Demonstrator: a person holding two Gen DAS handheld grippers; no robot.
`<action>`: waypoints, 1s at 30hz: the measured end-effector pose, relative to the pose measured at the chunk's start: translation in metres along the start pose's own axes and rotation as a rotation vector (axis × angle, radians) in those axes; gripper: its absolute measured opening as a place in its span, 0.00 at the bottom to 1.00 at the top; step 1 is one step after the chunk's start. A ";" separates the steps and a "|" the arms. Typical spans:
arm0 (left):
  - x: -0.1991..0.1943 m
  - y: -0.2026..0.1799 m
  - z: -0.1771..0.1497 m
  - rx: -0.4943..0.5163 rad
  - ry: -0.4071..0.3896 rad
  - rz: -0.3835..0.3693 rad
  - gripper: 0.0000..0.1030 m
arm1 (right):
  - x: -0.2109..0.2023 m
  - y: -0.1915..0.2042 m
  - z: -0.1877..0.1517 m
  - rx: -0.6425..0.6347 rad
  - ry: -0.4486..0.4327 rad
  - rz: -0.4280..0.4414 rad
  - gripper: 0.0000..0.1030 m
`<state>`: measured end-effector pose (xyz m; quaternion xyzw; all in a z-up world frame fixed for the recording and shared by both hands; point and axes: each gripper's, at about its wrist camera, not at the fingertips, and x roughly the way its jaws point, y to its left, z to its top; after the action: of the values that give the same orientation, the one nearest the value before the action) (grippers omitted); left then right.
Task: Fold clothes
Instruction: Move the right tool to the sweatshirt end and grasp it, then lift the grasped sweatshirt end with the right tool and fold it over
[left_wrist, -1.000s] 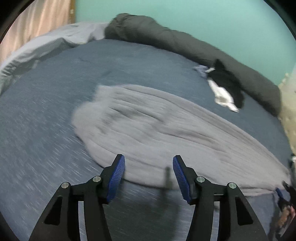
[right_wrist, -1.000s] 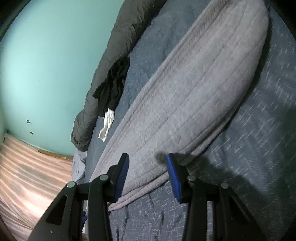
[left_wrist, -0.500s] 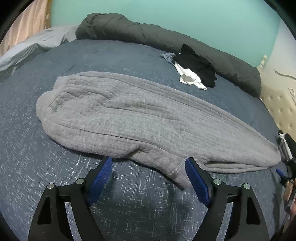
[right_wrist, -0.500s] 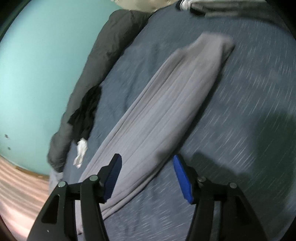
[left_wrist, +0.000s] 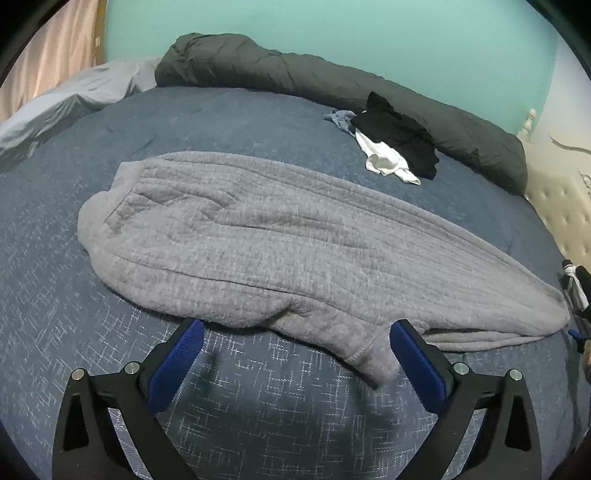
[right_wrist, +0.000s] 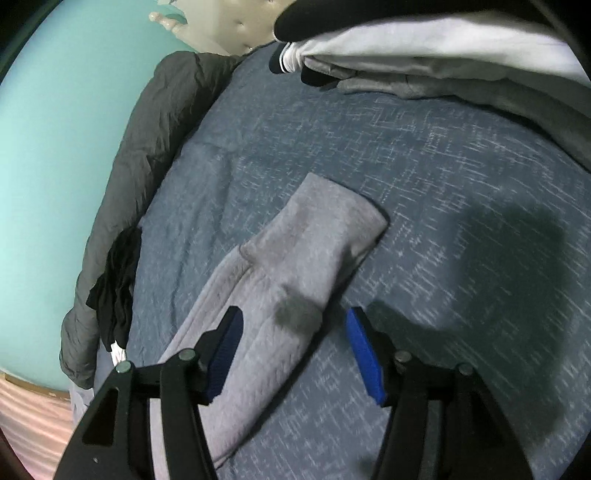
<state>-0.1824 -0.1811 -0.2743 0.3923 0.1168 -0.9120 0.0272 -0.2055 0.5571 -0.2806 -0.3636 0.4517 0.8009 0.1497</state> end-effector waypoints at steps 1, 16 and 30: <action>-0.001 -0.001 0.000 0.006 -0.004 0.001 1.00 | 0.004 -0.001 0.001 0.008 0.006 0.007 0.58; -0.004 0.010 -0.002 -0.007 -0.028 0.016 1.00 | 0.033 -0.009 0.013 0.006 -0.048 0.010 0.54; -0.016 0.033 0.002 -0.069 -0.061 0.020 1.00 | -0.012 0.075 0.007 -0.309 -0.161 0.011 0.11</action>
<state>-0.1683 -0.2140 -0.2682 0.3644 0.1433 -0.9186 0.0535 -0.2434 0.5229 -0.2233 -0.3143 0.3118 0.8881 0.1234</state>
